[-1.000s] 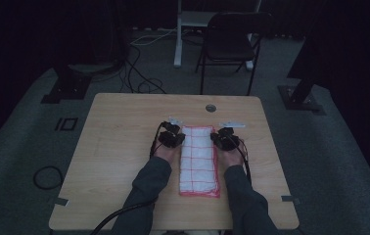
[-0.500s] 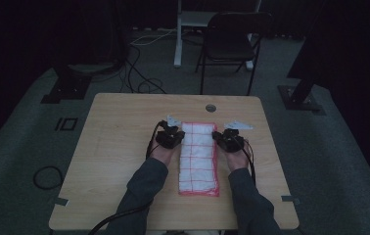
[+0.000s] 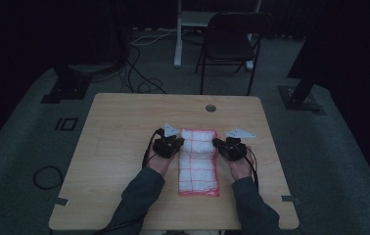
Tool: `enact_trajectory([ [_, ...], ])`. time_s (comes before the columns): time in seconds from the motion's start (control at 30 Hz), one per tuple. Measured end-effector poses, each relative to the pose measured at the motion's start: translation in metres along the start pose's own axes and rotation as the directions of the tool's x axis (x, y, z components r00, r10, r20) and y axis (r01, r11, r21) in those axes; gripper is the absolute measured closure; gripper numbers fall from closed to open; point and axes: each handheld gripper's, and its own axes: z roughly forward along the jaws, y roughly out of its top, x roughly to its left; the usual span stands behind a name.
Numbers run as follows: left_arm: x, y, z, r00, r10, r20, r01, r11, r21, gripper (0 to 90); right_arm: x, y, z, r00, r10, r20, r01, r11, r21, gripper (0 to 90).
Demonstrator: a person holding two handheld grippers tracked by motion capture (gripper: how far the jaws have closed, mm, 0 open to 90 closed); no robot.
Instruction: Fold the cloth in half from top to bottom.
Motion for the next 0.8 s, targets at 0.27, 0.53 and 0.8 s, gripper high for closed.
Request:
enact_trajectory([
  [0.27, -0.007, -0.009, -0.011, 0.9998, 0.001, 0.017, -0.001, 1.0, -0.009, 88.1, 0.006, -0.007, -0.008, 0.9998, -0.011, -0.016, 0.011, 1.0, 0.004, 85.9],
  [0.53, -0.016, -0.023, -0.016, 0.9997, 0.009, 0.022, -0.009, 1.0, 0.0, 88.0, 0.012, -0.02, -0.013, 0.9996, -0.01, -0.027, 0.011, 1.0, 0.028, 86.0],
  [0.8, -0.024, -0.035, -0.019, 0.9996, 0.006, 0.029, -0.007, 0.9999, 0.016, 87.7, 0.02, -0.039, -0.015, 0.999, -0.014, -0.043, 0.017, 0.998, 0.065, 85.9],
])
